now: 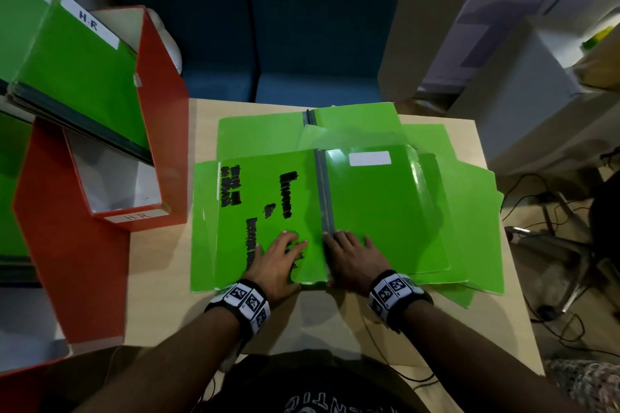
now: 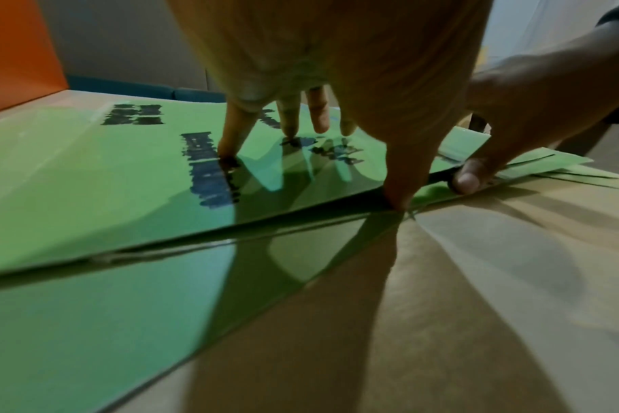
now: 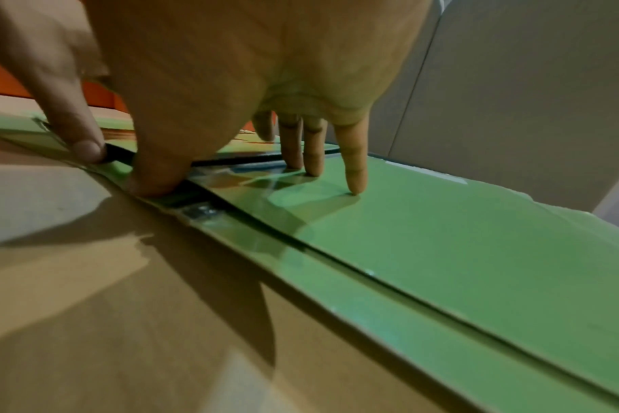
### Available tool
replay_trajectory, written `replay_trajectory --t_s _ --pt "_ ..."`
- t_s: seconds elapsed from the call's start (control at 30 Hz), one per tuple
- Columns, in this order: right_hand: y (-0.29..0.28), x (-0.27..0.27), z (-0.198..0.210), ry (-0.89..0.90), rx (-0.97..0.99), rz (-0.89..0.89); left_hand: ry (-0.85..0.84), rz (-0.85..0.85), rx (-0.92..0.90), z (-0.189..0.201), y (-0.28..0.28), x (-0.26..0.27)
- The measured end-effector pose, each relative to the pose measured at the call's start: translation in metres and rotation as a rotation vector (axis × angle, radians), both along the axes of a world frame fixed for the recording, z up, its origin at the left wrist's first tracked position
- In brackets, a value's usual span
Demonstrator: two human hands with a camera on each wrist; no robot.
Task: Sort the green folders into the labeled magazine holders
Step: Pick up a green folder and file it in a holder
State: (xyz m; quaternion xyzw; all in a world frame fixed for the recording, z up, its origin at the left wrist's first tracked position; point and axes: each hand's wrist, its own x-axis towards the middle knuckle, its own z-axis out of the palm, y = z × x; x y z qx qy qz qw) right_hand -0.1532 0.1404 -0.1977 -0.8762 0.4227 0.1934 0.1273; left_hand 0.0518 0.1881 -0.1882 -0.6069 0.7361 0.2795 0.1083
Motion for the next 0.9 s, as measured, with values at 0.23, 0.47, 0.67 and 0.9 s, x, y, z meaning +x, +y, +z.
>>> replay_trajectory --t_s 0.23,0.47,0.67,0.9 --pt "0.003 -0.003 0.011 -0.045 -0.037 0.066 -0.045 -0.111 0.123 0.016 0.006 -0.003" --pt "0.009 -0.02 0.017 -0.197 0.012 0.267 -0.102 -0.22 0.114 0.035 0.011 -0.014" --pt "-0.013 -0.027 0.049 -0.273 0.178 0.127 -0.08 -0.227 -0.022 0.061 0.011 -0.012" --pt "-0.046 -0.045 0.09 -0.316 0.055 0.029 0.128 -0.146 -0.275 0.083 0.0 0.011"
